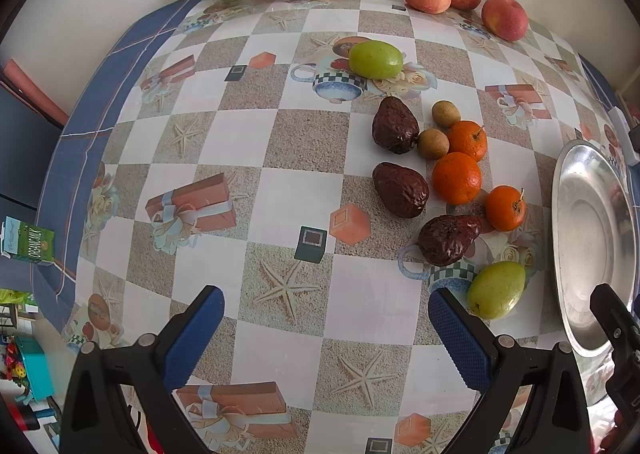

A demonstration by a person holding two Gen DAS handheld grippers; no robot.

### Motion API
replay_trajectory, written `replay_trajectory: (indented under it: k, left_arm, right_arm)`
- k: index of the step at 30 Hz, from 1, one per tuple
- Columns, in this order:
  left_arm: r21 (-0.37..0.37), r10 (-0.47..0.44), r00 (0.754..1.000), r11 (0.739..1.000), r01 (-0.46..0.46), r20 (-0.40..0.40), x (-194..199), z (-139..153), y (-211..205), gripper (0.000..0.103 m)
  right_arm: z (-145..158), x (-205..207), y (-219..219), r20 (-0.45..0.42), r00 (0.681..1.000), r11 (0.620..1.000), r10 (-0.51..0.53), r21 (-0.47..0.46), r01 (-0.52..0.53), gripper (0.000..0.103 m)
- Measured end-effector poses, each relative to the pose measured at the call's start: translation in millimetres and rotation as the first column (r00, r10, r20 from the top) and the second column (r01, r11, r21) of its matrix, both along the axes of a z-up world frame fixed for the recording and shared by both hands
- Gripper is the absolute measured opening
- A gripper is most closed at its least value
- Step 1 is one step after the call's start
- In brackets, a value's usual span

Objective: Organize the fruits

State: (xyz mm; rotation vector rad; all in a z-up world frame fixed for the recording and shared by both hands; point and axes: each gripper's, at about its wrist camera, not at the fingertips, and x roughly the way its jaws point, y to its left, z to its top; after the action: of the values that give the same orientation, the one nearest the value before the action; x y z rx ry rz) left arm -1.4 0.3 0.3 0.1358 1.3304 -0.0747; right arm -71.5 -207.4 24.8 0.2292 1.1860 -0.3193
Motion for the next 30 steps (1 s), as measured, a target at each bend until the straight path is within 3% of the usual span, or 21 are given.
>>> replay_trajectory:
  k: [30]
  left_arm:
    - [-0.003, -0.014, 1.0, 1.0, 0.015, 0.011, -7, 9, -2, 0.103]
  right_arm:
    - [-1, 0, 2, 0.001, 1.0, 1.0, 0.007, 0.0, -0.007, 0.103]
